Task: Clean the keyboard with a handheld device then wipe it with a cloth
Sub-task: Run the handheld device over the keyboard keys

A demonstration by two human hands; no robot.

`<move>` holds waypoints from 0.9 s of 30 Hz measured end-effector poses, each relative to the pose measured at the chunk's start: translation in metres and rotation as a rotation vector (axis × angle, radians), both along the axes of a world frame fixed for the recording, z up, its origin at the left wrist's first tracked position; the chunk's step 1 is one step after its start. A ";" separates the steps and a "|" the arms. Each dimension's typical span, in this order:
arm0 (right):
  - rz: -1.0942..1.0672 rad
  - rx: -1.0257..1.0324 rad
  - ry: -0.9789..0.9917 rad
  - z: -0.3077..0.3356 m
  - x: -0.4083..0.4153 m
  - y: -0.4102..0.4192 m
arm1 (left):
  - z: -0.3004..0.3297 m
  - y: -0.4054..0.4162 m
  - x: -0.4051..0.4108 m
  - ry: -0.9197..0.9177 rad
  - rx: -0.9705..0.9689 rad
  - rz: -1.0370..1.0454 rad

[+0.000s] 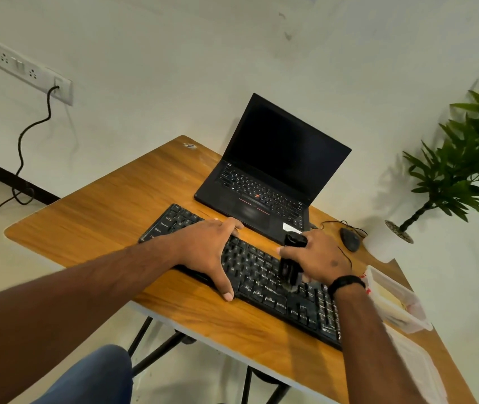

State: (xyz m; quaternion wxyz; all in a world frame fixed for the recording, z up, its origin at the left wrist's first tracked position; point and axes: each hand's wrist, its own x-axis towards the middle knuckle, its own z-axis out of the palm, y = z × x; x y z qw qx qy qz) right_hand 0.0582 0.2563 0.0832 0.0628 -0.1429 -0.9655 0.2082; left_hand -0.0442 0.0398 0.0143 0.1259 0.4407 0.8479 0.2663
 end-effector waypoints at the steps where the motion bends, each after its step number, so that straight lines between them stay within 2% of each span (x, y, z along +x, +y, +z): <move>1: -0.001 0.001 0.050 0.003 0.000 -0.001 | 0.000 0.000 0.000 0.000 -0.003 0.000; 4: -0.041 -0.043 0.310 -0.004 -0.001 -0.012 | 0.001 0.000 0.000 0.006 -0.011 0.001; 6: -0.018 -0.149 0.381 -0.020 -0.003 -0.023 | 0.001 0.000 0.000 0.011 -0.011 0.001; 8: 0.027 -0.245 0.334 -0.034 -0.005 -0.029 | 0.001 0.000 0.001 0.014 -0.012 0.003; 9: 0.028 -0.213 0.311 -0.037 -0.009 -0.028 | 0.001 0.000 0.000 0.014 -0.012 0.004; 12: -0.093 0.128 0.247 -0.027 -0.018 -0.025 | 0.002 0.000 0.000 0.011 -0.007 0.003; 13: -0.095 0.165 0.263 -0.024 -0.020 -0.025 | 0.002 0.000 0.000 0.011 -0.008 0.003; 15: 0.028 0.063 0.299 -0.021 -0.020 -0.028 | 0.001 0.000 0.000 0.018 -0.010 0.002; 17: 0.131 -0.031 0.242 -0.022 -0.019 -0.034 | 0.000 0.000 0.000 0.025 -0.006 0.004; 20: 0.026 0.308 0.179 -0.025 -0.024 -0.030 | -0.001 0.000 -0.001 0.023 0.005 0.006; 21: 0.005 0.321 0.201 -0.025 -0.024 -0.029 | -0.001 0.000 -0.001 0.022 0.003 0.006; 24: 0.105 0.028 0.264 -0.029 -0.014 -0.031 | -0.001 0.000 0.001 0.031 0.001 0.002; 25: 0.116 -0.012 0.276 -0.031 -0.010 -0.031 | 0.000 0.001 0.000 0.032 0.005 0.002; 27: 0.047 0.041 0.278 -0.035 -0.007 -0.027 | 0.001 0.000 0.000 0.019 0.004 0.001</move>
